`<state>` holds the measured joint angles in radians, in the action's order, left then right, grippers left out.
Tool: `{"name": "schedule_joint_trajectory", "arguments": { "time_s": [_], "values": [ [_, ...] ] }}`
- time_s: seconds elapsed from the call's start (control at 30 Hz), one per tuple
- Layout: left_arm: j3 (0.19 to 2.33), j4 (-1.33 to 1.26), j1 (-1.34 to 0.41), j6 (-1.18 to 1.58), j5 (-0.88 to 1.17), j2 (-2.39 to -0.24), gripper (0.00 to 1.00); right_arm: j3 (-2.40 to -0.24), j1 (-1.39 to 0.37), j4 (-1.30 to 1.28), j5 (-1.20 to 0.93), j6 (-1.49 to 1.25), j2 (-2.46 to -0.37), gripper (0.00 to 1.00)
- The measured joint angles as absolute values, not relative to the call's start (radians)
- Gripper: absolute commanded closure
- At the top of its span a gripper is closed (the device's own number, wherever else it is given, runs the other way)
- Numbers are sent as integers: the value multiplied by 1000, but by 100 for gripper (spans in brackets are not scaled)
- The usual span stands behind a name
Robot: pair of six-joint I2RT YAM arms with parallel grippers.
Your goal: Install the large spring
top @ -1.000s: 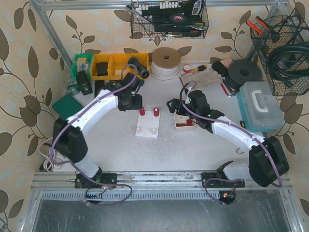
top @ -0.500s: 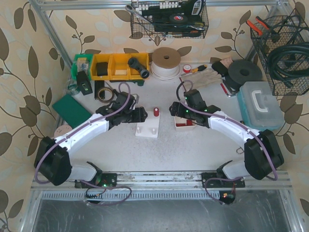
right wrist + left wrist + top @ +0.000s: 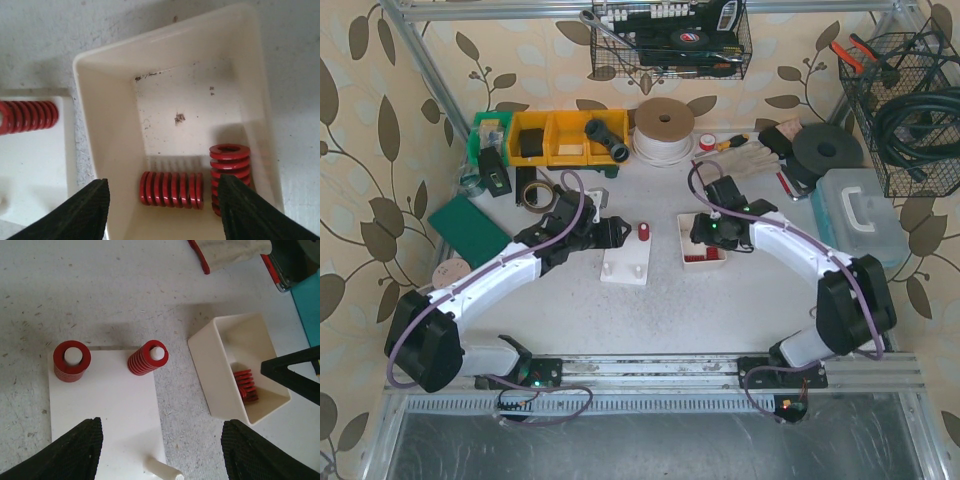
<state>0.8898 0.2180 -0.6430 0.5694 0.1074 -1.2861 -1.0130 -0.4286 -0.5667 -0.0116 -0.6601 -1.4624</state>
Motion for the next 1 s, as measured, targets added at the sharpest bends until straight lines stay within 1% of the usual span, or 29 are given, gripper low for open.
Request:
{"name": "schedule_joint_trajectory", "arguments": {
  "time_s": [0.03,0.1,0.4,0.63,0.83,1.0],
  "values": [
    [885,209,-643,569,107,-1285,31,-1031,-428,-580,-15,-651,-1485,49],
    [873,199,-643,570,107,-1282,31,-1061,-428,-597,-25,-629,-1529,50],
    [855,173,-643,573,107,-1280,30,-1108,-476,-688,5,-546,-1621,42],
    [848,162,-643,575,105,-1278,30,-1201,-559,-754,77,-497,-1702,42],
    [836,151,-643,583,89,-1275,30,-1212,-576,-775,102,-488,-1766,42],
    [767,129,-641,601,59,-1235,29,-1212,-576,-795,125,-473,-1772,41]
  ]
}}
